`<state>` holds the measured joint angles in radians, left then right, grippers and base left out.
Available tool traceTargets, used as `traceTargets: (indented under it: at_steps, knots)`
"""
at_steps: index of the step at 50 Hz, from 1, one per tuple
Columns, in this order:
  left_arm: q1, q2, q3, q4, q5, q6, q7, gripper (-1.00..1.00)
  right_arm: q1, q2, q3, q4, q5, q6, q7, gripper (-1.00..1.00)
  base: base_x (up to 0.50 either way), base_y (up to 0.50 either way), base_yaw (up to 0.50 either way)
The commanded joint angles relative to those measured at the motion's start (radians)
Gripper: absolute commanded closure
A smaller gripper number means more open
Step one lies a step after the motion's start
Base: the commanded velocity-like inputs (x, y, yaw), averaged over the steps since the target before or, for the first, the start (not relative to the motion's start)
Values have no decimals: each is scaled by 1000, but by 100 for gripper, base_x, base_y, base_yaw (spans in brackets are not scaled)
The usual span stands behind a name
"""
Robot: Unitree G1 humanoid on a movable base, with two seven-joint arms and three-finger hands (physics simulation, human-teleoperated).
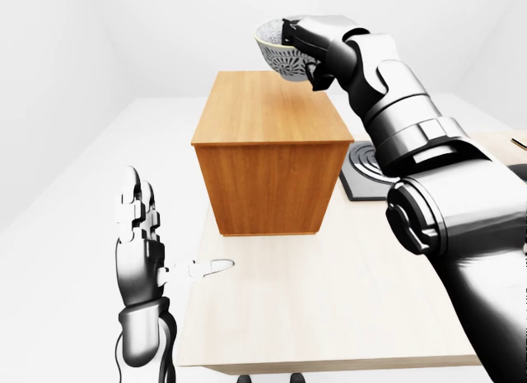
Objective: Put the bowl on the top of the cabinet.
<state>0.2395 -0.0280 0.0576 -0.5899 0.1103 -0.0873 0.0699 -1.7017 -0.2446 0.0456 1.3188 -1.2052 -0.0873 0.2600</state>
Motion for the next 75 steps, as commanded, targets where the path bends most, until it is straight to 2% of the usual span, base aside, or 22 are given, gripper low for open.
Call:
traceTargets:
  at_steps: [1,19,46,47,48,49,64,71,75]
  knots:
    - [2,0,-2,1,-1,0,-2,-100,9,31,0,-19,-19,0,-13,100,0,0,0]
    - [4,1,2,4,-7,0,-5,-100,18,84,17,-30,-23,0,-11,100,0,0,0]
    - [2,1,-4,2,-2,0,-7,-100,45,96,21,-32,-33,0,-3,100,0,0,0]
    - [0,1,-2,7,-2,0,-6,-100,46,97,20,-32,-32,0,5,69,0,0,0]
    - [-1,1,-2,8,-2,0,-6,-100,47,97,20,-32,-32,0,6,69,0,0,0]
    - [0,1,-2,4,-3,0,-6,-100,49,96,23,-31,-35,0,20,-100,0,0,0]
    - [0,3,-2,8,-5,0,-8,-100,10,60,14,-24,-34,0,34,-100,0,0,0]
    - [0,3,-1,10,-6,0,-11,-100,-71,0,1,-12,-43,0,66,-100,0,0,0]
    - [1,3,-2,9,-6,0,-12,-100,-141,-64,-11,-3,-54,0,96,-100,0,0,0]
